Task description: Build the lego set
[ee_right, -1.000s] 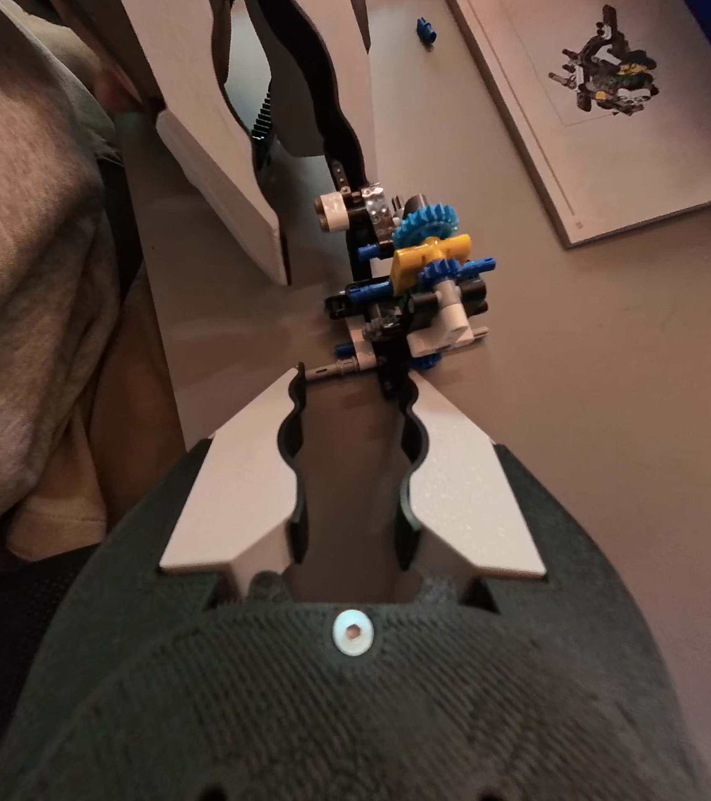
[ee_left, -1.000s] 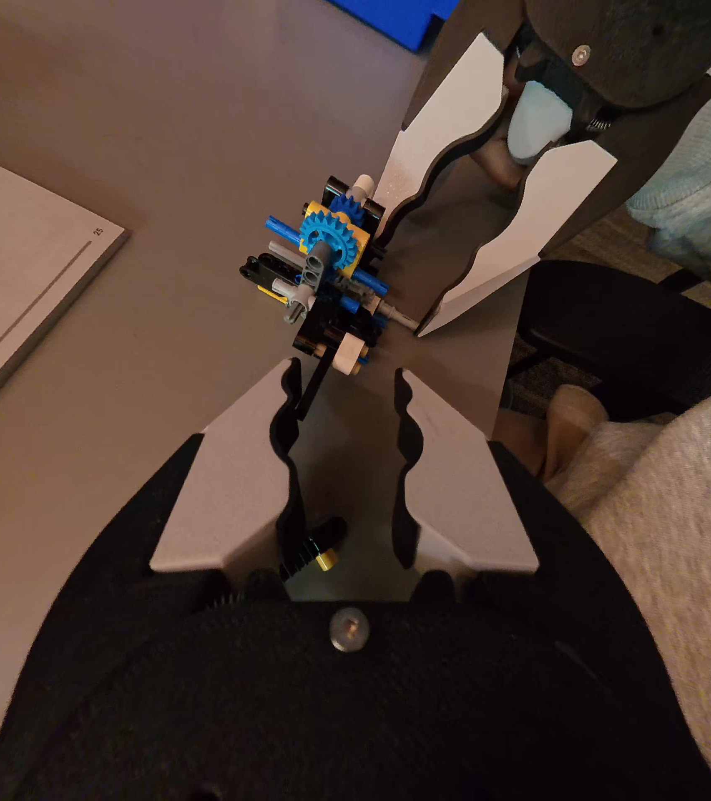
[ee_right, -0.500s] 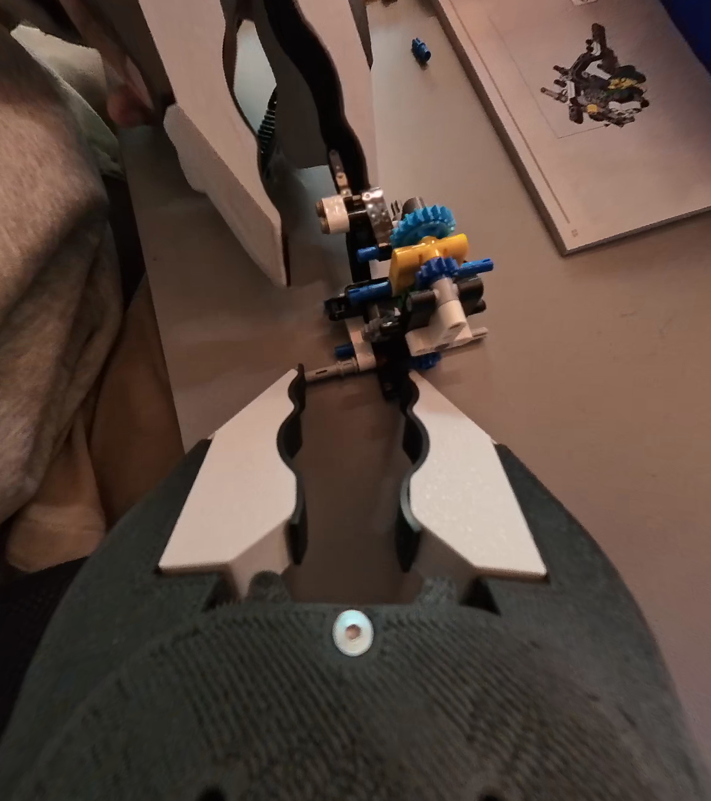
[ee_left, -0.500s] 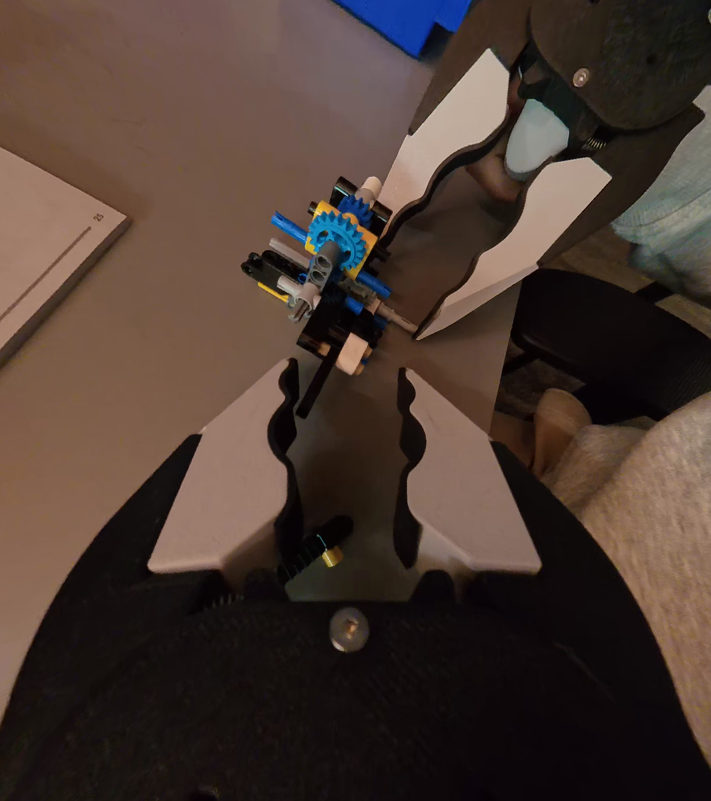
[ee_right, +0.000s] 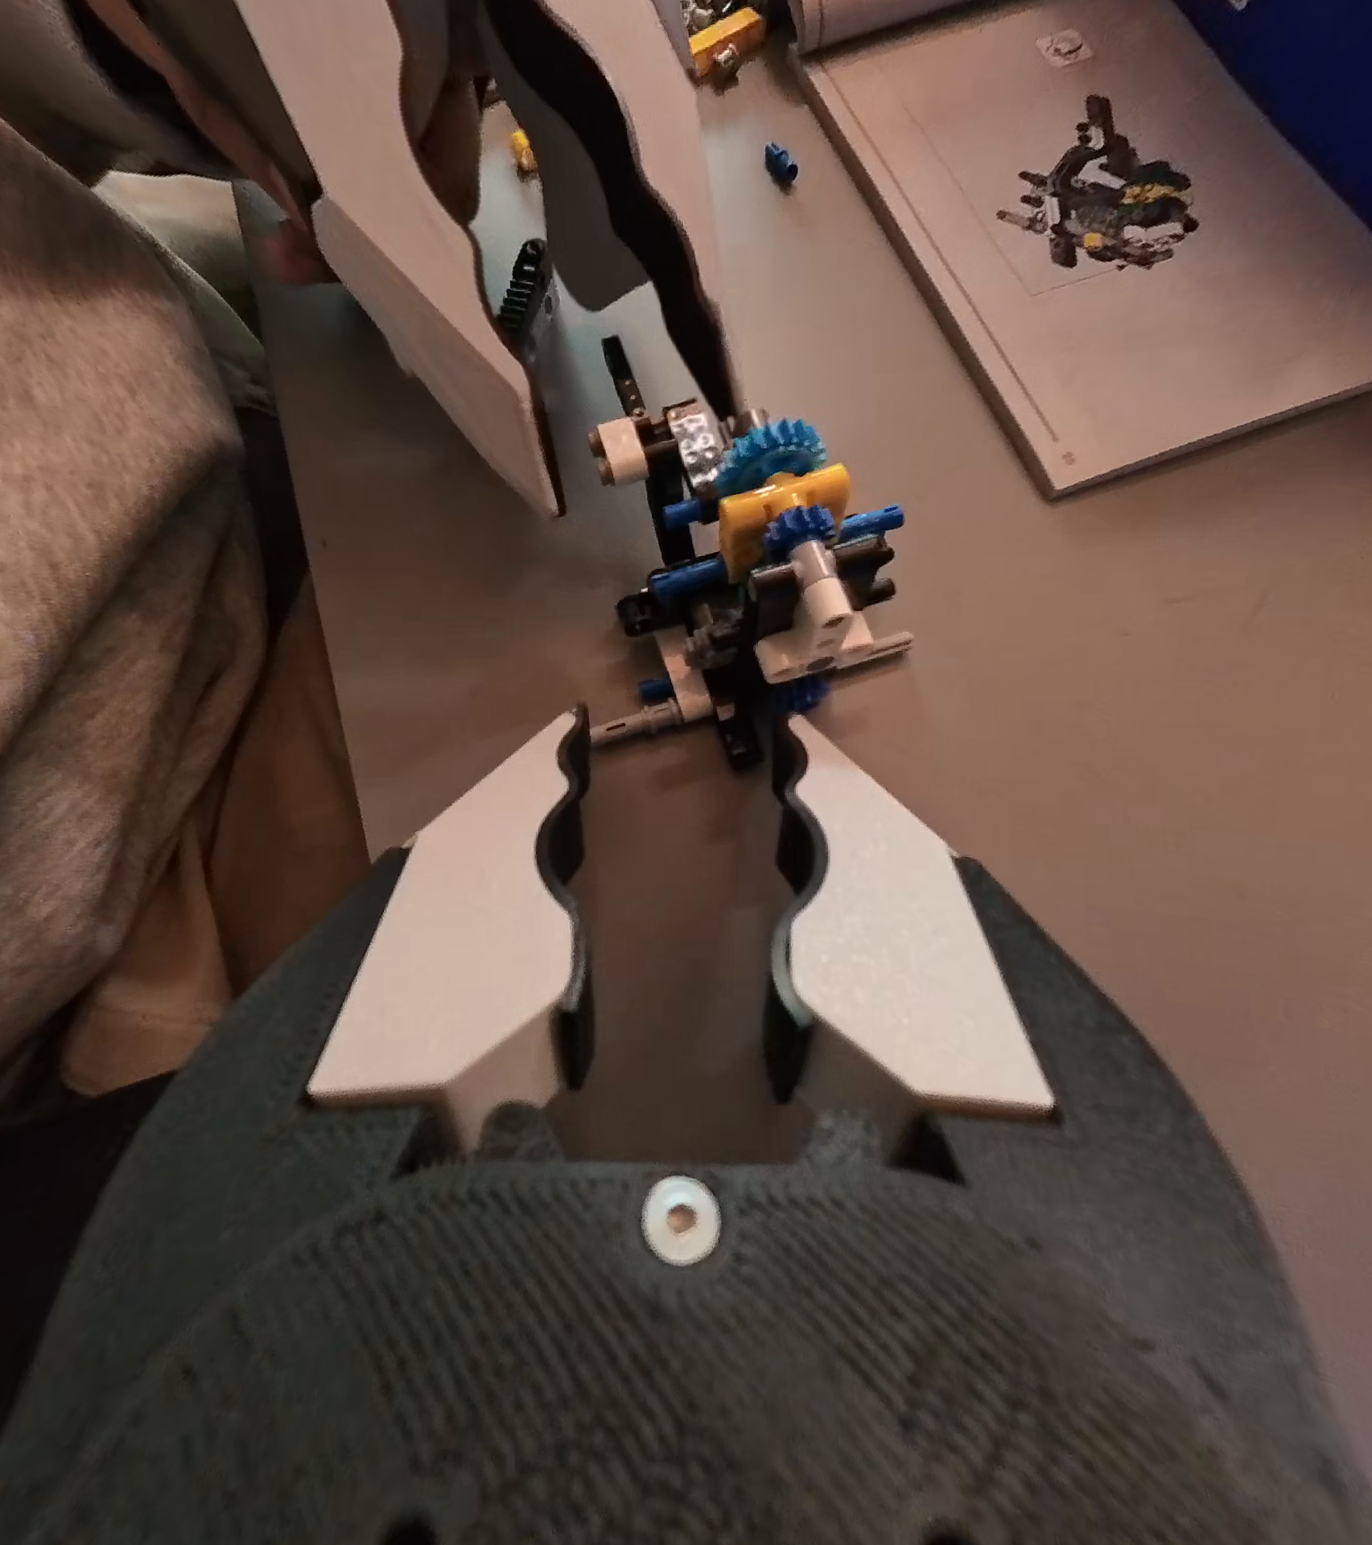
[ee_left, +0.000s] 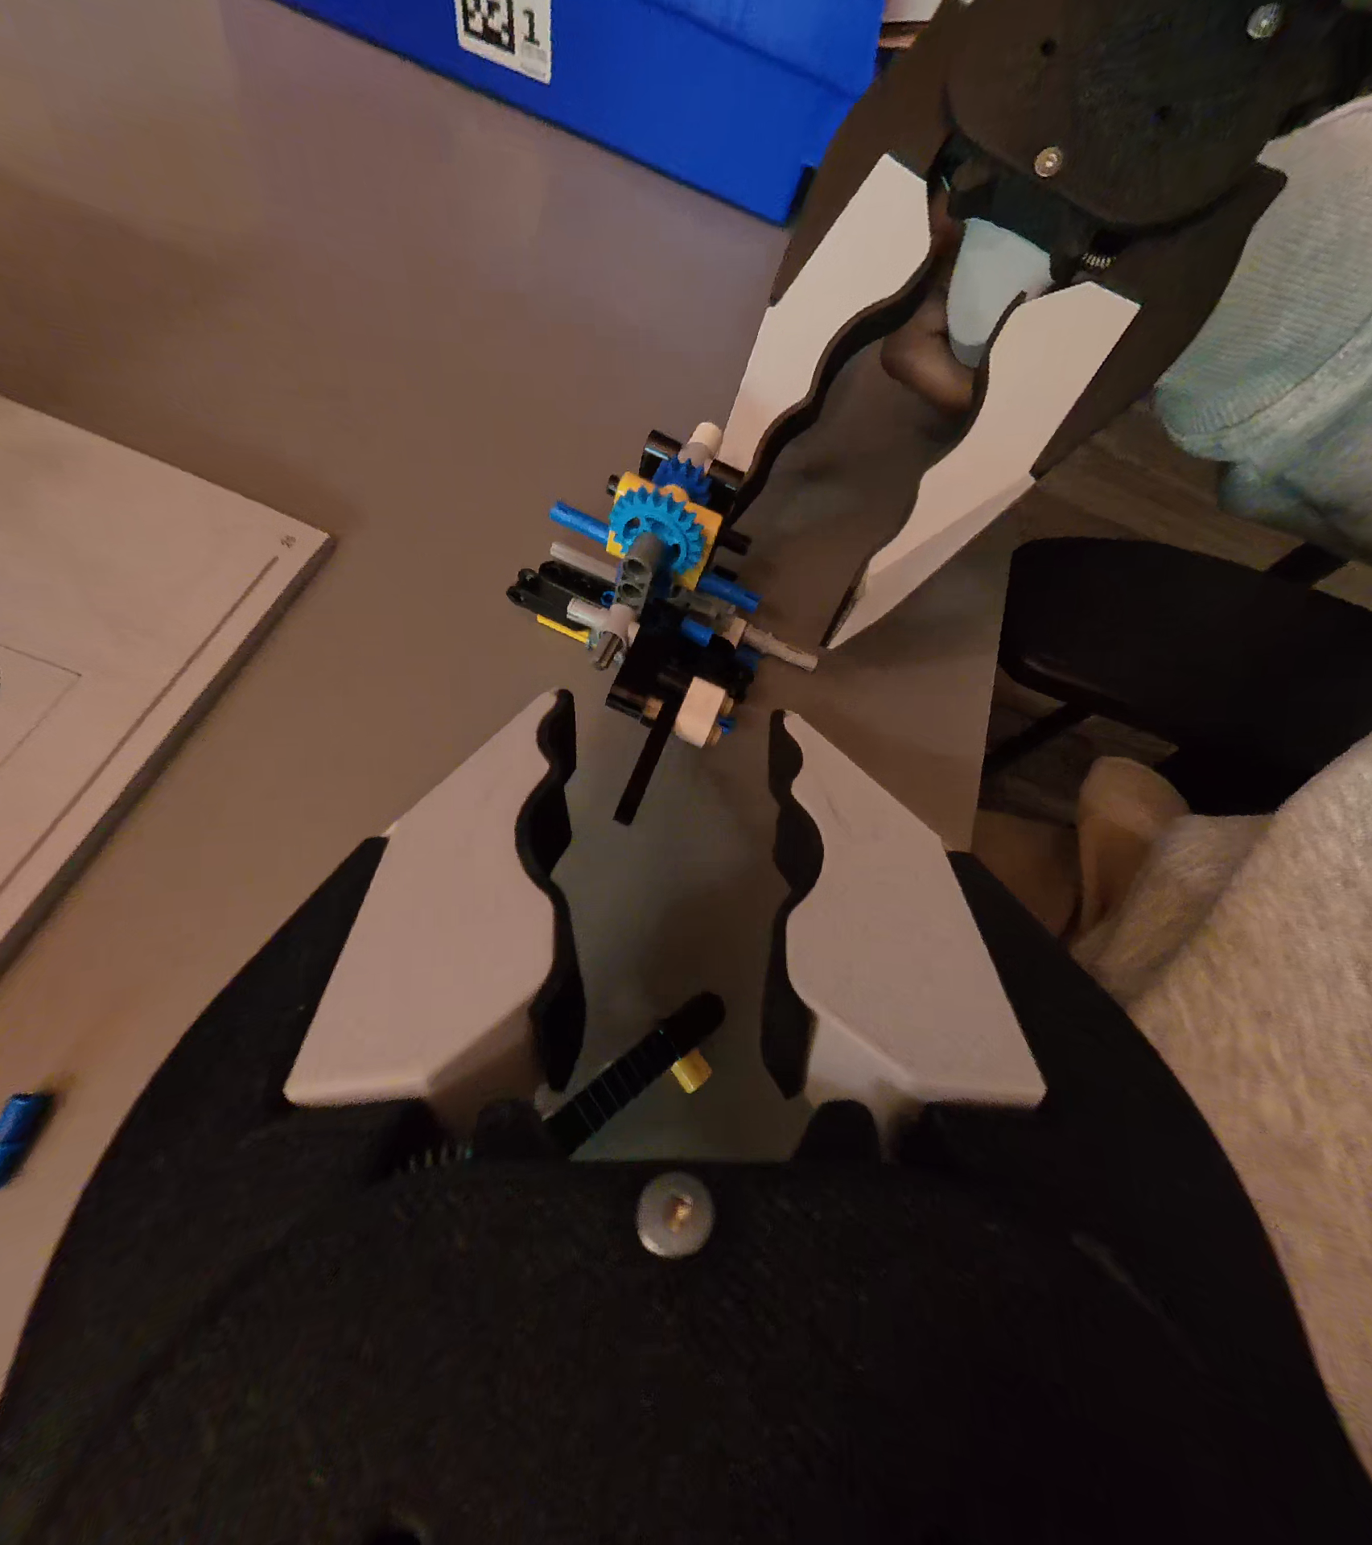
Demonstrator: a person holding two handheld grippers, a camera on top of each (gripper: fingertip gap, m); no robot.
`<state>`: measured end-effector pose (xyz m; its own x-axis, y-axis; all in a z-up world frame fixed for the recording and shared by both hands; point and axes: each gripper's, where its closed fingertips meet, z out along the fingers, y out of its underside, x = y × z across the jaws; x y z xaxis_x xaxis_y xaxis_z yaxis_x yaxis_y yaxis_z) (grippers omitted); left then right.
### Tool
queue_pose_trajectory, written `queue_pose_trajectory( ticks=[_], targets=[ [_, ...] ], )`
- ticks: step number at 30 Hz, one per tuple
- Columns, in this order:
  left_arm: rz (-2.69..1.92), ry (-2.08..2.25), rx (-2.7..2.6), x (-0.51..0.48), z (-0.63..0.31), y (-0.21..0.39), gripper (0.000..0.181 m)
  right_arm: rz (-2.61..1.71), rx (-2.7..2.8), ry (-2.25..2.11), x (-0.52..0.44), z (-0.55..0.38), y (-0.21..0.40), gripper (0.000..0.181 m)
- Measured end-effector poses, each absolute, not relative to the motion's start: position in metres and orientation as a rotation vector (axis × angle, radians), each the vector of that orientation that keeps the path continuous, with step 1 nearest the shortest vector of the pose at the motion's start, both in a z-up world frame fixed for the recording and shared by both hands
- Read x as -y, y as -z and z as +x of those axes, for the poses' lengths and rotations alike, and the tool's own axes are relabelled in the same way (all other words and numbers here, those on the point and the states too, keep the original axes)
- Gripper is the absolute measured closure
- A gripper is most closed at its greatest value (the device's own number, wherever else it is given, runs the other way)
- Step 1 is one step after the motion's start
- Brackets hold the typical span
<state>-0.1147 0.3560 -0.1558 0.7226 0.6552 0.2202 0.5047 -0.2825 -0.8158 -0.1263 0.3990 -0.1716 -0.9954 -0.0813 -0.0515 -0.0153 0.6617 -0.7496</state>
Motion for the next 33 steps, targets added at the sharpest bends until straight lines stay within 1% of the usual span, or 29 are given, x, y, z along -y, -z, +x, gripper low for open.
queue_pose_trajectory(
  ticks=[1,5,10,22,27,28,33],
  targets=[
    [-1.952,-0.213,0.874,-0.3561,-0.1156,0.1550,0.136,-0.080,-2.789,1.255,-0.3988,-0.1265,0.1720,0.138],
    [-1.986,-0.254,0.840,-0.3563,-0.1181,0.1557,0.138,-0.082,-2.784,1.247,-0.3974,-0.1254,0.1752,0.138],
    [-2.014,-0.264,0.831,-0.3568,-0.1171,0.1577,0.154,-0.079,-2.779,1.244,-0.3970,-0.1248,0.1764,0.139],
    [-2.021,-0.260,0.820,-0.3575,-0.1162,0.1576,0.154,-0.063,-2.756,1.241,-0.3962,-0.1330,0.1745,0.152],
    [-2.021,-0.256,0.819,-0.3575,-0.1166,0.1573,0.154,-0.077,-2.740,1.196,-0.3963,-0.1311,0.1794,0.147],
    [-2.023,-0.257,0.818,-0.3575,-0.1166,0.1574,0.154,-0.078,-2.744,1.200,-0.3960,-0.1322,0.1788,0.153],
    [-2.026,-0.259,0.818,-0.3575,-0.1167,0.1573,0.155,-0.090,-2.736,1.201,-0.3960,-0.1323,0.1788,0.155]
  ],
)
